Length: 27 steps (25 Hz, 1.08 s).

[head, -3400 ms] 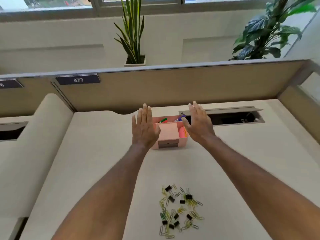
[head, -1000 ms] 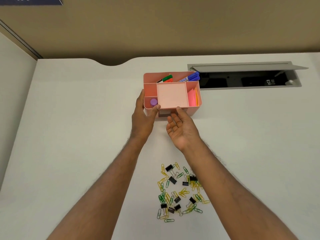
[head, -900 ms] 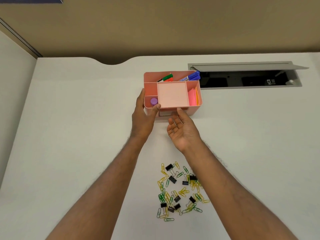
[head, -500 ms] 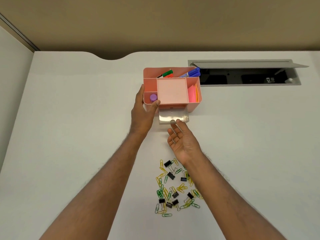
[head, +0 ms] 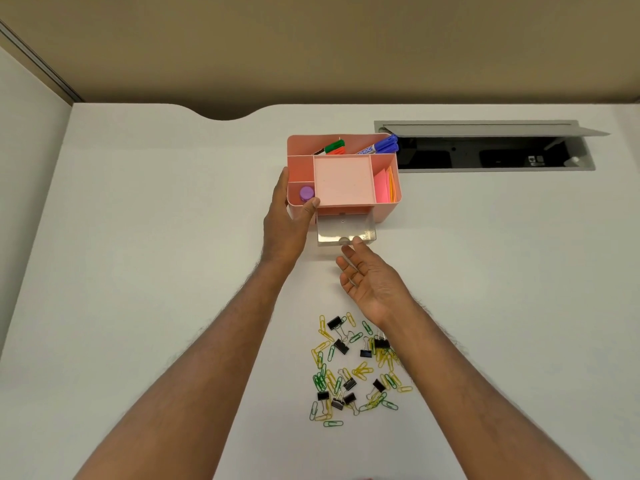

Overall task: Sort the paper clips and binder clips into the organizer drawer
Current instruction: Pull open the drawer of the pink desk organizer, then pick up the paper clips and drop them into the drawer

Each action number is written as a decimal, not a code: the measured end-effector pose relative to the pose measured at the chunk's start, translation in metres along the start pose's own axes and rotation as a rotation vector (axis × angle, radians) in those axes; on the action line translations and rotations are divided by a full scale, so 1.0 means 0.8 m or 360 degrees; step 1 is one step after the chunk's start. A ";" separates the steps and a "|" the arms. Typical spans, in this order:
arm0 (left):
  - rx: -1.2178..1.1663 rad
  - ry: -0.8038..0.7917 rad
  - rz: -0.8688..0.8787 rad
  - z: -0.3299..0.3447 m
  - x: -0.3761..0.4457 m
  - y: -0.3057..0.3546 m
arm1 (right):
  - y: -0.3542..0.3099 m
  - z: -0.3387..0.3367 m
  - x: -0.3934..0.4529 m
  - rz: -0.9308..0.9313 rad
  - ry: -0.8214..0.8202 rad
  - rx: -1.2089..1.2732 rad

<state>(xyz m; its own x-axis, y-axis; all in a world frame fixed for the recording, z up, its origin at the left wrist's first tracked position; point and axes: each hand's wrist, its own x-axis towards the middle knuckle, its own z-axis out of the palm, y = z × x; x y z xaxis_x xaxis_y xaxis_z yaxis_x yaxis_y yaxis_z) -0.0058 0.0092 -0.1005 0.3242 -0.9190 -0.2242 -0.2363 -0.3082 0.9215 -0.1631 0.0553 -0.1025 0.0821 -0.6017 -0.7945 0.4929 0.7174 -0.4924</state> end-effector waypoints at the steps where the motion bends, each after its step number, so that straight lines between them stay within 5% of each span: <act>1: 0.0020 0.0008 -0.0009 0.000 -0.001 0.000 | -0.002 -0.005 -0.003 -0.0025 0.0017 -0.0070; 7: 0.0165 0.0177 -0.0012 -0.004 -0.073 -0.046 | 0.012 -0.068 -0.040 -0.0624 0.0212 -0.1217; 13: 0.0690 -0.0363 0.0220 -0.018 -0.176 -0.125 | 0.068 -0.135 -0.057 -0.1125 0.0106 -0.2754; 23: 0.1019 -0.0910 0.0280 -0.031 -0.208 -0.106 | 0.100 -0.137 -0.088 -0.1282 0.0002 -0.3254; 27: 0.1092 -0.0895 0.0319 -0.028 -0.220 -0.111 | 0.109 -0.150 -0.095 -0.1304 -0.0058 -0.3368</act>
<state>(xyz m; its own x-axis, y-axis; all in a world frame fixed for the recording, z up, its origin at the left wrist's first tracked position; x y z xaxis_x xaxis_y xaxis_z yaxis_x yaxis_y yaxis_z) -0.0216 0.2041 -0.1358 -0.2342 -0.9000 -0.3675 -0.7919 -0.0427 0.6091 -0.2302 0.2054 -0.1274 0.4300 -0.8519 -0.2989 -0.9024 -0.3948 -0.1729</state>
